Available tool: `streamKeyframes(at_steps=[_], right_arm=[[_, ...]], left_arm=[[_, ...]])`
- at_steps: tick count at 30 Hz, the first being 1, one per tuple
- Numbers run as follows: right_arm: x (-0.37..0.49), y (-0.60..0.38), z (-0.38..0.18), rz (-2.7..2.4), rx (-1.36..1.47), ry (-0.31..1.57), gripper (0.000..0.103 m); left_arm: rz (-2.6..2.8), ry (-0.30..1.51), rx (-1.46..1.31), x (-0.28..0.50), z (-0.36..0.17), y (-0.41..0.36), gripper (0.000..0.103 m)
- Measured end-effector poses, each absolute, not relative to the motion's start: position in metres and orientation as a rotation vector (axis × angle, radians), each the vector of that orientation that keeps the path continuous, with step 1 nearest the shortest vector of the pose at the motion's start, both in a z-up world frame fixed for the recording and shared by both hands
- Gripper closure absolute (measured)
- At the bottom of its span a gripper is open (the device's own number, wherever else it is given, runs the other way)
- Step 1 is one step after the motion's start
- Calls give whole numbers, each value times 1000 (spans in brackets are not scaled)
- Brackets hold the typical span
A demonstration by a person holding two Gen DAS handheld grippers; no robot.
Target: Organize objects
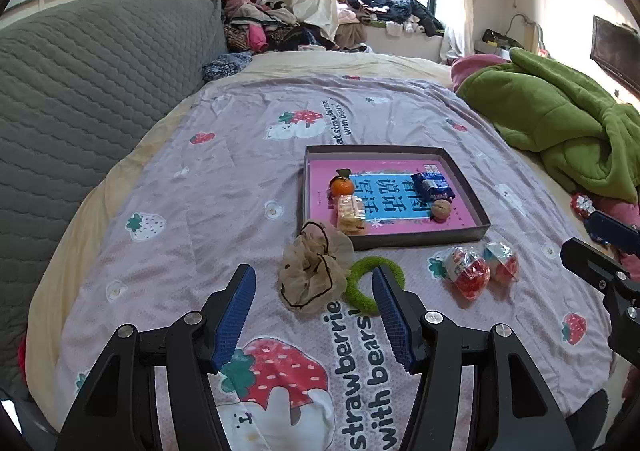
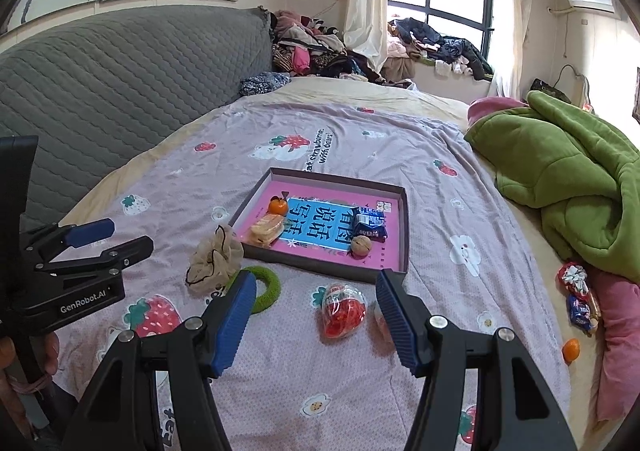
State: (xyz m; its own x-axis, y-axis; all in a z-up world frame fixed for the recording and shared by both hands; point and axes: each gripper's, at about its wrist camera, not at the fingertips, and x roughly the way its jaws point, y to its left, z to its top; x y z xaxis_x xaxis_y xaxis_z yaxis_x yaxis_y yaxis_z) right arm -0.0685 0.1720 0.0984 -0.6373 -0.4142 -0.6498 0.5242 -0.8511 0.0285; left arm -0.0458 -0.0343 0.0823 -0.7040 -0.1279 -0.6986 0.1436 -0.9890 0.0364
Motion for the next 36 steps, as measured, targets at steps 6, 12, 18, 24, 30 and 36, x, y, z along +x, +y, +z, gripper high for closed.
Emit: streamKeyframes(at_steps=[6, 12, 18, 24, 30, 36], right_arm=[[-65, 173, 92, -2436, 927, 228, 41], [-62, 173, 87, -2427, 934, 223, 41], [-59, 173, 79, -2415, 948, 232, 41], [-57, 173, 74, -2407, 962, 218, 41], [-54, 174, 69, -2400, 970, 221, 41], [-54, 179, 55, -2401, 1001, 216, 41]], left_arm=[[-2765, 33, 1144, -43, 77, -37, 40], [-2761, 32, 1153, -37, 71, -36, 40], [-2756, 32, 1159, -32, 66, -37, 40], [-2761, 32, 1168, -29, 64, -33, 40], [-2770, 21, 1174, -25, 63, -28, 40], [-2779, 7, 1204, -20, 50, -24, 40]])
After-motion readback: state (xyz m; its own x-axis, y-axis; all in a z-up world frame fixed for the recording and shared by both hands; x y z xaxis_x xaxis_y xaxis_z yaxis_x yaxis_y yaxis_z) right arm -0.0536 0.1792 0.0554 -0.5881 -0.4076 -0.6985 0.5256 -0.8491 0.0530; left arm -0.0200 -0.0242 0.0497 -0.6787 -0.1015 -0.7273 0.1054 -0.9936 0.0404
